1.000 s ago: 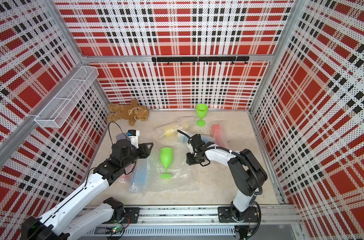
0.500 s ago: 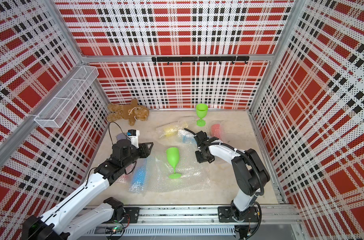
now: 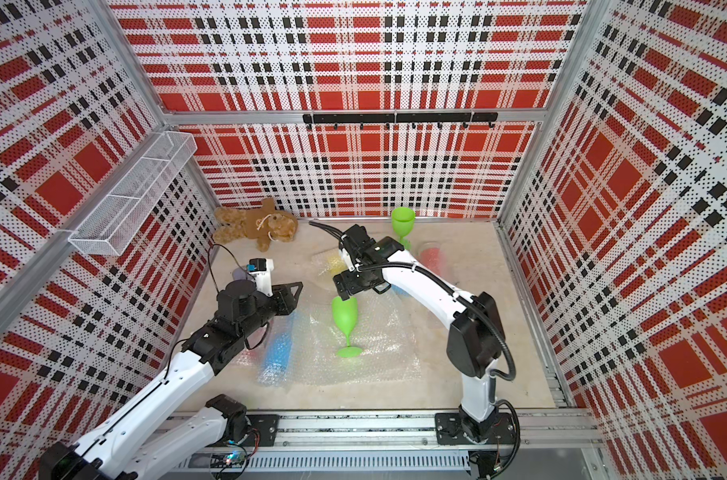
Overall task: Unpack wine glasses from bubble wrap
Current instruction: Pick up the wine glass from the bubble wrap.
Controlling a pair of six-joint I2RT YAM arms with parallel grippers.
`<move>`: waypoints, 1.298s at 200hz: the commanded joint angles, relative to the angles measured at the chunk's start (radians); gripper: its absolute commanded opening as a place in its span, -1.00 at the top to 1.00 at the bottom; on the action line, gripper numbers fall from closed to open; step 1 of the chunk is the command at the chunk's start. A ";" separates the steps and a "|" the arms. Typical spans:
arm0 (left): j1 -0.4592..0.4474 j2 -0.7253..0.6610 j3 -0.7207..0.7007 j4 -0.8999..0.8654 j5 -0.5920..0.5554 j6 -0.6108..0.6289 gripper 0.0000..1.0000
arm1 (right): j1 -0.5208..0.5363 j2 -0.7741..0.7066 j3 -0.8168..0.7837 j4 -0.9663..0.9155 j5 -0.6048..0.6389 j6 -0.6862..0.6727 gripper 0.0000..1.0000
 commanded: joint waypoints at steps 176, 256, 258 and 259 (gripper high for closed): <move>0.030 -0.043 -0.017 0.022 0.016 0.019 0.06 | 0.017 0.368 0.245 -0.167 -0.188 0.009 -0.65; 0.041 -0.021 -0.021 0.031 0.012 0.017 0.07 | 0.015 -0.153 -0.075 0.241 -0.140 0.069 -0.42; 0.041 -0.022 -0.021 0.032 0.012 0.017 0.07 | 0.015 -0.169 -0.083 0.252 -0.132 0.065 -0.41; 0.041 -0.022 -0.021 0.032 0.012 0.016 0.07 | 0.014 -0.176 -0.087 0.257 -0.128 0.063 -0.40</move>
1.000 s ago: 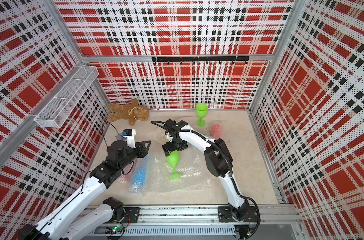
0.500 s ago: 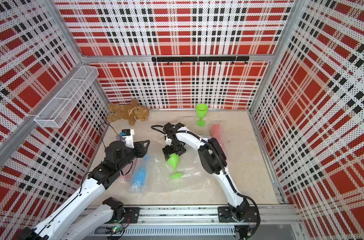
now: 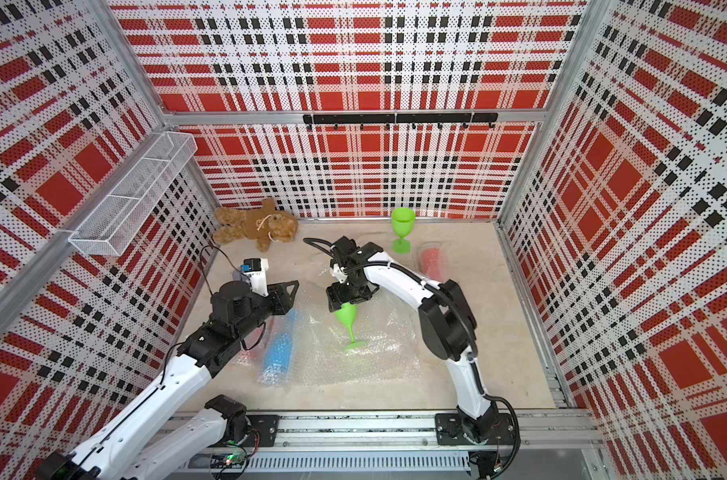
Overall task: Unpack wine glasses from bubble wrap
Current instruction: Pick up the wine glass from the bubble wrap, then place the wine glass at the center of the board.
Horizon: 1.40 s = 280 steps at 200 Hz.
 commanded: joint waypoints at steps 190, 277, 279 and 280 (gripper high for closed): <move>0.034 0.067 -0.039 0.079 0.038 -0.003 0.07 | -0.547 -0.498 -0.753 1.576 0.257 -0.332 0.22; 0.054 0.102 -0.052 0.113 0.084 -0.012 0.07 | -0.768 -0.037 -0.455 1.681 0.095 -0.310 0.27; 0.055 0.103 -0.052 0.114 0.085 -0.012 0.07 | -0.769 -0.024 -0.445 1.681 0.089 -0.314 0.26; 0.055 0.104 -0.052 0.114 0.085 -0.012 0.07 | -0.769 -0.018 -0.441 1.681 0.086 -0.315 0.26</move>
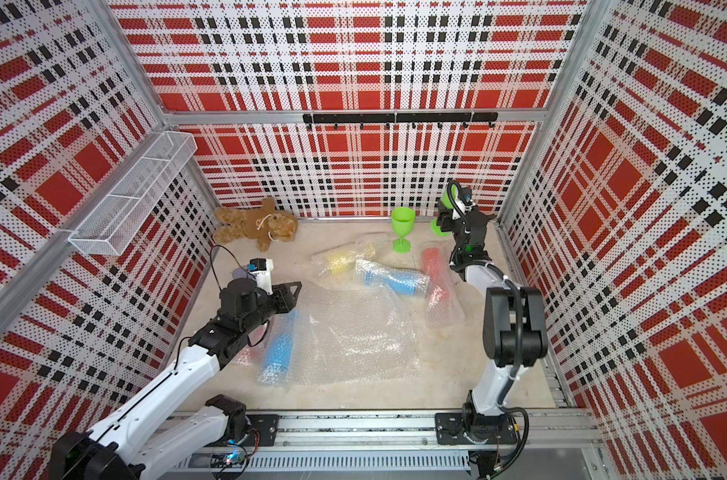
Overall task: Unpack wine glasses from bubble wrap
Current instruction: Place the wine glass at the center of the board.
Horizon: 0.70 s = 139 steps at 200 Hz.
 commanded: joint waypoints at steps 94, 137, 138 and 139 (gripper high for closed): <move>0.032 0.049 -0.018 0.051 0.054 -0.011 0.08 | -0.014 0.445 0.416 -0.097 -0.243 -0.114 0.22; 0.041 0.050 -0.019 0.057 0.069 -0.015 0.08 | 0.001 0.467 0.416 -0.144 -0.248 -0.136 0.21; 0.041 0.050 -0.019 0.057 0.068 -0.016 0.07 | 0.001 0.467 0.415 -0.144 -0.247 -0.137 0.21; 0.041 0.050 -0.019 0.057 0.068 -0.016 0.07 | 0.001 0.468 0.414 -0.144 -0.247 -0.137 0.21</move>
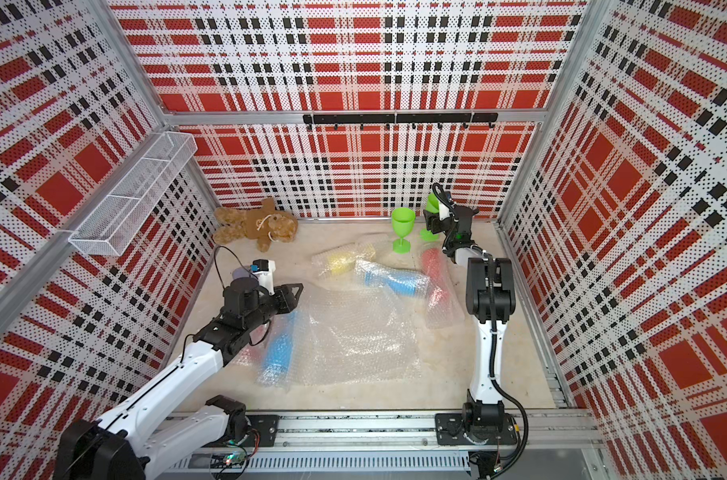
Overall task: Unpack wine glasses from bubble wrap
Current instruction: Place the wine glass at the center of the board.
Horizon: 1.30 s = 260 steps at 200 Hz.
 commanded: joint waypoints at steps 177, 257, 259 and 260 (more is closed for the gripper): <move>0.013 -0.033 -0.017 0.036 0.028 -0.007 0.05 | 0.054 0.021 -0.026 -0.036 0.010 -0.008 -0.36; 0.013 -0.042 -0.019 0.035 0.023 -0.002 0.04 | 0.055 0.009 -0.050 -0.014 0.031 -0.003 -0.48; 0.013 -0.043 -0.019 0.036 0.023 -0.002 0.04 | 0.055 0.008 -0.053 -0.012 0.031 -0.004 -0.47; 0.013 -0.042 -0.019 0.036 0.024 -0.002 0.04 | 0.055 0.007 -0.054 -0.011 0.031 -0.005 -0.47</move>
